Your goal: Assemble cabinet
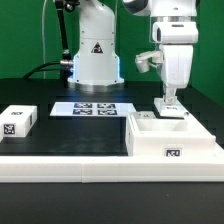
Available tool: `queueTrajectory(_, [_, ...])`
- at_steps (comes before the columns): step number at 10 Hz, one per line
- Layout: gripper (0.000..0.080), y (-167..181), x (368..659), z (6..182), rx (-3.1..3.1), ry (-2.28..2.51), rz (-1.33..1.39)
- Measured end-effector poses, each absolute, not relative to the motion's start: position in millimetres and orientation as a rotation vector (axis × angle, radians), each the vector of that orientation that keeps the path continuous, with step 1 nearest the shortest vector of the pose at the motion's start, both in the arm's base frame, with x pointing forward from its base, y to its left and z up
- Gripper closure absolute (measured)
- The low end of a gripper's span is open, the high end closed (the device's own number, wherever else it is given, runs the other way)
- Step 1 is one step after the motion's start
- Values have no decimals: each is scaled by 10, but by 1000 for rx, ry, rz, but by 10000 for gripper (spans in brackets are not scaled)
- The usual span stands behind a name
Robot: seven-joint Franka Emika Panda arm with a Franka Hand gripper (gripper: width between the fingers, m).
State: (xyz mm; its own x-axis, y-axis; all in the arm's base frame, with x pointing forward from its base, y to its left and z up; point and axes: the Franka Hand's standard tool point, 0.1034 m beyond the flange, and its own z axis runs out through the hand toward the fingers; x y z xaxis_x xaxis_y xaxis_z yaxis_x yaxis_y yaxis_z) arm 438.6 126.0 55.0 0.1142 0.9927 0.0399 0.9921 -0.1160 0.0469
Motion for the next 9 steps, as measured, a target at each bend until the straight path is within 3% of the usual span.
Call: queueTrajectory(9, [729,1228,4461,573,2345,2068,102])
